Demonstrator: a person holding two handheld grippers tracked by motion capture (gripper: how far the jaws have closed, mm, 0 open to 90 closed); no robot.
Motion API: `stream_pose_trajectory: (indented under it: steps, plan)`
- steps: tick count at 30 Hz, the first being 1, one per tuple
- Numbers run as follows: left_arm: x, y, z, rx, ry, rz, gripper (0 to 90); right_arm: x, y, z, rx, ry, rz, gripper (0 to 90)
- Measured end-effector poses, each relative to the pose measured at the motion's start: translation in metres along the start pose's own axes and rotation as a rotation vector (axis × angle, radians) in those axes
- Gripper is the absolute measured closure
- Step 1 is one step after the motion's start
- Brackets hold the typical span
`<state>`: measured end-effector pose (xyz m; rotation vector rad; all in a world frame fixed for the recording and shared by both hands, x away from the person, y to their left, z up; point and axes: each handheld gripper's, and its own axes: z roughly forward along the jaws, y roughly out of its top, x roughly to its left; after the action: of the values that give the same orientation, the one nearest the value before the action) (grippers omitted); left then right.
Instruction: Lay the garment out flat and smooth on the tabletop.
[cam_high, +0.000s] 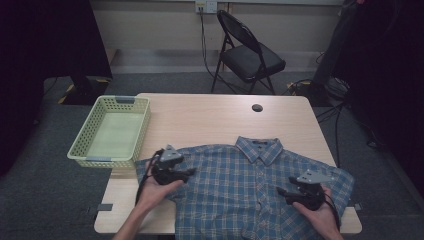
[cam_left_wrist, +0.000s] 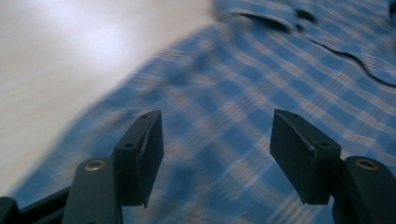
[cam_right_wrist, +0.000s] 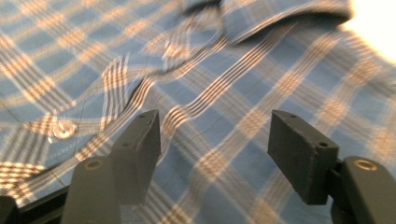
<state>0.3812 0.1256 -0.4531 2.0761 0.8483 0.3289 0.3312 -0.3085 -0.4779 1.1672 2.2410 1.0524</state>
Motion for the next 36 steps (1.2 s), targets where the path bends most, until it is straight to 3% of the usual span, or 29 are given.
stream_pose_trajectory:
  steps: [4,7,9,11,14,19,22,26,29,31,34,36]
  plan:
    - [-0.036,0.001,0.029,0.071,-0.054,0.099,34.2,-0.018,0.001,-0.028,-0.027,-0.055,0.036,37.7]
    - [-0.051,-0.008,0.039,0.110,-0.050,0.154,34.1,-0.038,-0.006,-0.051,-0.036,-0.150,0.068,39.7]
    - [-0.052,-0.015,0.042,0.127,-0.045,0.157,34.1,-0.051,-0.016,-0.063,-0.036,-0.213,0.091,39.3]
    - [-0.048,-0.022,0.042,0.117,-0.048,0.126,33.0,-0.065,-0.029,-0.071,-0.031,-0.255,0.133,35.3]
    - [-0.044,-0.029,0.038,0.080,-0.049,0.114,32.3,-0.081,-0.049,-0.078,-0.021,-0.271,0.220,30.9]
    - [-0.044,-0.037,0.032,0.054,-0.036,0.105,32.3,-0.098,-0.067,-0.079,0.004,-0.349,0.291,29.5]
    - [-0.043,-0.039,0.029,0.055,-0.028,0.101,32.3,-0.103,-0.072,-0.075,0.046,-0.388,0.312,29.7]
    - [-0.041,-0.043,0.024,0.054,-0.022,0.093,32.3,-0.101,-0.075,-0.068,0.068,-0.390,0.300,31.6]
    - [-0.041,-0.042,0.025,0.055,-0.023,0.094,31.8,-0.098,-0.073,-0.066,0.057,-0.371,0.285,48.7]
    - [-0.041,-0.042,0.025,0.056,-0.023,0.096,31.6,-0.095,-0.071,-0.065,0.048,-0.359,0.260,66.5]
    - [-0.041,-0.042,0.025,0.056,-0.024,0.096,31.5,-0.091,-0.069,-0.063,0.055,-0.367,0.228,82.0]
    - [-0.040,-0.042,0.025,0.056,-0.025,0.096,31.5,-0.091,-0.067,-0.064,0.038,-0.359,0.233,88.1]
